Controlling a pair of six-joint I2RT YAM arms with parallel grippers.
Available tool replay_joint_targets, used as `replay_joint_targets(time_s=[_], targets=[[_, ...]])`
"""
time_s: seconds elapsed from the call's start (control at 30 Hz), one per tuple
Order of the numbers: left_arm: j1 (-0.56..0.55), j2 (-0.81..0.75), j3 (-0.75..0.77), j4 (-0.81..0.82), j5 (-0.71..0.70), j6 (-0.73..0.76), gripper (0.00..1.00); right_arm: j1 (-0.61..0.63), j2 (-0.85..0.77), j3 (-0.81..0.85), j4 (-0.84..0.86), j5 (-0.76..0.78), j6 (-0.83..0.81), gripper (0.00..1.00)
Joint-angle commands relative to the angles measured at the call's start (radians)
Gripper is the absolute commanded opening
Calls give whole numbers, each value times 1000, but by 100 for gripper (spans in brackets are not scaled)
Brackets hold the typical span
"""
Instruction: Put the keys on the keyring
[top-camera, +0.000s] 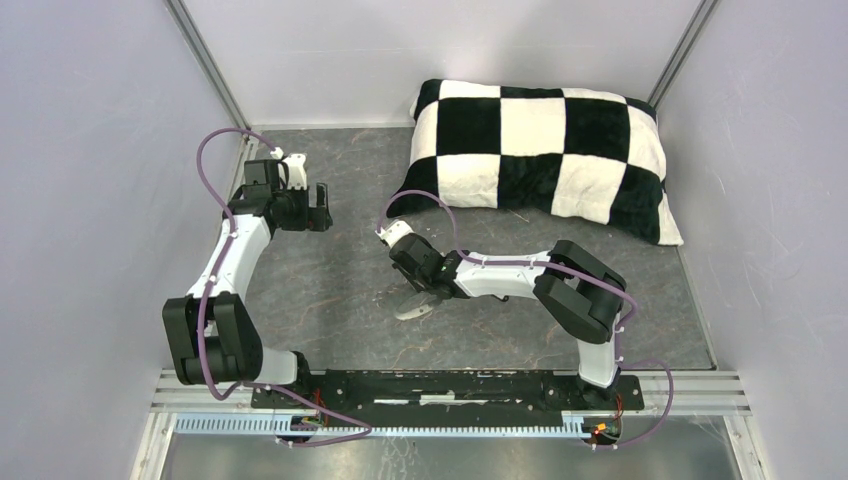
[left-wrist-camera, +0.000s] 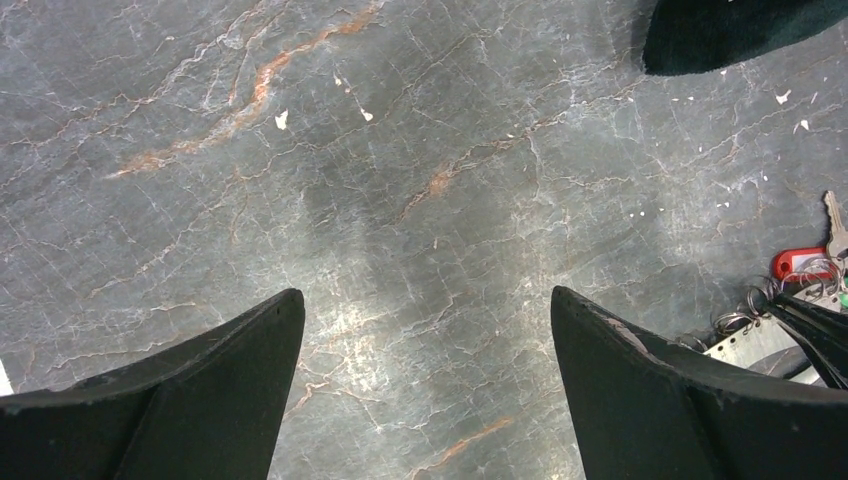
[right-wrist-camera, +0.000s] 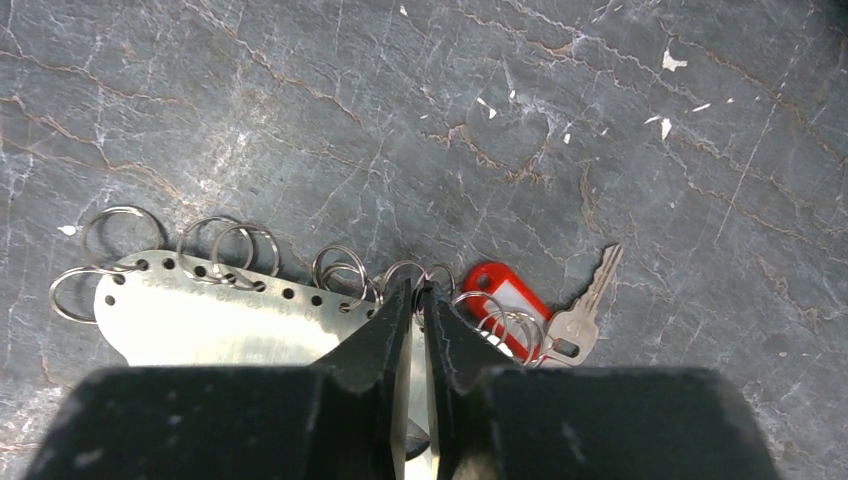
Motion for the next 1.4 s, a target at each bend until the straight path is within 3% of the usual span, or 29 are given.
replay_joint_targets(time_s=[0.0,0.1,0.3,0.57,0.73,0.9,1.0,1.1,1.23,1.37], targets=[[5,-42,6,-8,18,41,98,-1,-1,11,30,8,17,10],[5,-52,7,-17,42,40,97,-3,-5,15,30,0,15,0],[4,-79,15,-49,136,51,97,-8,-78,6,66,-63,-30,0],[3,-149,3,-90,419,199,98,-7,-280,-78,172,-216,-104,0],[1,-190,5,-208,620,373,95,-7,-405,-168,256,-346,-122,0],[-18,-252,29,-464,776,713,93,-8,-507,-222,348,-575,-124,0],[-38,-300,51,-634,804,932,93,-7,-547,-225,372,-639,-113,0],[-57,-356,57,-773,803,1060,90,-9,-575,-228,401,-682,-90,0],[-65,-432,32,-847,810,1117,79,-9,-599,-235,453,-739,-42,0],[-65,-523,42,-874,844,1108,74,-9,-607,-246,511,-778,8,0]])
